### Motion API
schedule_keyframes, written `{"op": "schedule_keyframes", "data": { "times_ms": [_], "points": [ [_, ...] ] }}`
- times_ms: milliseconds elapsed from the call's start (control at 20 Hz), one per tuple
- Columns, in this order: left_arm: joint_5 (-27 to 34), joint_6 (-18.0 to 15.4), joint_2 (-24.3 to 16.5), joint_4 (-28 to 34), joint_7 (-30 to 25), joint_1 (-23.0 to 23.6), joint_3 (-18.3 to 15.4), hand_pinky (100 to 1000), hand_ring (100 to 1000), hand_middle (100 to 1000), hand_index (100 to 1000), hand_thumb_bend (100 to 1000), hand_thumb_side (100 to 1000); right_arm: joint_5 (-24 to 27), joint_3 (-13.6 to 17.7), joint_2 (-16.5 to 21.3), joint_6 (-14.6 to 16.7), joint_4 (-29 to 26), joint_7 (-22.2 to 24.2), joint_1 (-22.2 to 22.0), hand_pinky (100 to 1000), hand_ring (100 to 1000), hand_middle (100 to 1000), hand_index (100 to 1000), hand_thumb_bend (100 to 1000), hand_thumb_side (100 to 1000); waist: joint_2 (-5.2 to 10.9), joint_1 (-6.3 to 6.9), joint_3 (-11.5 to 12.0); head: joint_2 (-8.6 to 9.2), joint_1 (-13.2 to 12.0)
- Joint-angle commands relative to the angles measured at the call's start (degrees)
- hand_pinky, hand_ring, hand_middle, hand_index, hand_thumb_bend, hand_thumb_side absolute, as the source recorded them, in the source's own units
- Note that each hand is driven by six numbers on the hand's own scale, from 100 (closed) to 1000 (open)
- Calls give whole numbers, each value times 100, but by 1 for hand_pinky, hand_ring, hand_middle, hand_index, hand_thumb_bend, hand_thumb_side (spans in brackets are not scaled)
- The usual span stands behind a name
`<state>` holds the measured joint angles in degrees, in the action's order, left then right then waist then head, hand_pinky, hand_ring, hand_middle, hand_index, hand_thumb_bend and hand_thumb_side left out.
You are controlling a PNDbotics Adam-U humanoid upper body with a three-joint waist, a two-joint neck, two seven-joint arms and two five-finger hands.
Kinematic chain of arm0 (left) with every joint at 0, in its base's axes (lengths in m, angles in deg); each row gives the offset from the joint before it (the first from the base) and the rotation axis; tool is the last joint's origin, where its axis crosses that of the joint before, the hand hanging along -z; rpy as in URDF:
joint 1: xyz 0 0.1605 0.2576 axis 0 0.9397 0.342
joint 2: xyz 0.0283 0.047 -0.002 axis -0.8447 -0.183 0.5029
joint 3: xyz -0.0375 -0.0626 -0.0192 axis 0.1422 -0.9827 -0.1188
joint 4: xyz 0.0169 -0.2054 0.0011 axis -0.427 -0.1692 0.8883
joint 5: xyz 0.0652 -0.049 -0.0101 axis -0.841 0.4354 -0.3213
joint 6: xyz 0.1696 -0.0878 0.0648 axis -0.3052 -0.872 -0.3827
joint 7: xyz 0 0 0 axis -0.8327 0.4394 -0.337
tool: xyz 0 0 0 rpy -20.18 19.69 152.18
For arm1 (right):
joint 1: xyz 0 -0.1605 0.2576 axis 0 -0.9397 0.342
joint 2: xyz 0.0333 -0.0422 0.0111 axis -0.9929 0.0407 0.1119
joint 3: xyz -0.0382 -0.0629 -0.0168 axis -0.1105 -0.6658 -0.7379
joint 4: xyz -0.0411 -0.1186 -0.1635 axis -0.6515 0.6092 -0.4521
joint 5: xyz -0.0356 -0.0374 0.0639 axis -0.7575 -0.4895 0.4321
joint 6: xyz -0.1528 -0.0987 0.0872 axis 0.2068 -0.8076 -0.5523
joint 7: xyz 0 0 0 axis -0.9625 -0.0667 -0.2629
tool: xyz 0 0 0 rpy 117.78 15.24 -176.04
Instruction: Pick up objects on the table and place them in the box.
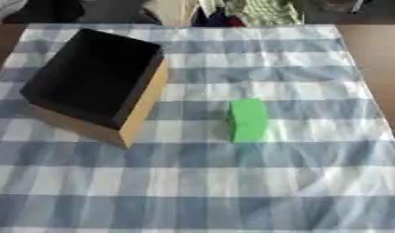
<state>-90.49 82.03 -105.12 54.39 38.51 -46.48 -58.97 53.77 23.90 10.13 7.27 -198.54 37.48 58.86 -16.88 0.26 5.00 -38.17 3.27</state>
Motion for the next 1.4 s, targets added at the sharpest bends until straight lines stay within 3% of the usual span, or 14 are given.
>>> {"op": "schedule_keyframes", "data": {
  "times_ms": [50, 250, 550, 650, 1000, 1400],
  "points": [
    [5, 3, -176, 82, -28, -14, 6, 603, 731, 577, 729, 325, 403, -233, -255, 314, -369, -85, 861, 334, 894, 885, 793, 834, 100, 100, 132, -7, -2, -30, 31],
    [11, 2, -188, 82, -41, -11, 18, 603, 732, 578, 728, 324, 403, -567, -587, 306, -710, -85, 2020, 718, 897, 898, 808, 846, 100, 100, 139, -19, -10, -17, 38],
    [21, 7, -191, 82, -54, -2, 28, 603, 733, 578, 728, 322, 404, -1224, -846, 134, -714, -85, 3562, 1121, 913, 924, 843, 894, 106, 100, 150, -15, 3, 3, 50],
    [24, 7, -192, 82, -56, 2, 30, 602, 733, 578, 728, 320, 404, -1409, -905, 78, -656, -85, 3946, 1215, 922, 936, 861, 913, 237, 100, 151, -10, 5, 6, 50],
    [33, 6, -193, 82, -70, 15, 41, 602, 734, 577, 728, 316, 404, -1499, -1436, 33, -616, -85, 4177, 1317, 947, 980, 886, 943, 403, 100, 136, -29, 18, 20, 67],
    [40, -9, -188, 82, -67, 6, 42, 602, 735, 577, 727, 308, 402, -1235, -1815, 174, -625, -85, 4179, 1166, 964, 998, 911, 967, 407, 100, 98, -53, 47, 39, 67]
  ]
}}
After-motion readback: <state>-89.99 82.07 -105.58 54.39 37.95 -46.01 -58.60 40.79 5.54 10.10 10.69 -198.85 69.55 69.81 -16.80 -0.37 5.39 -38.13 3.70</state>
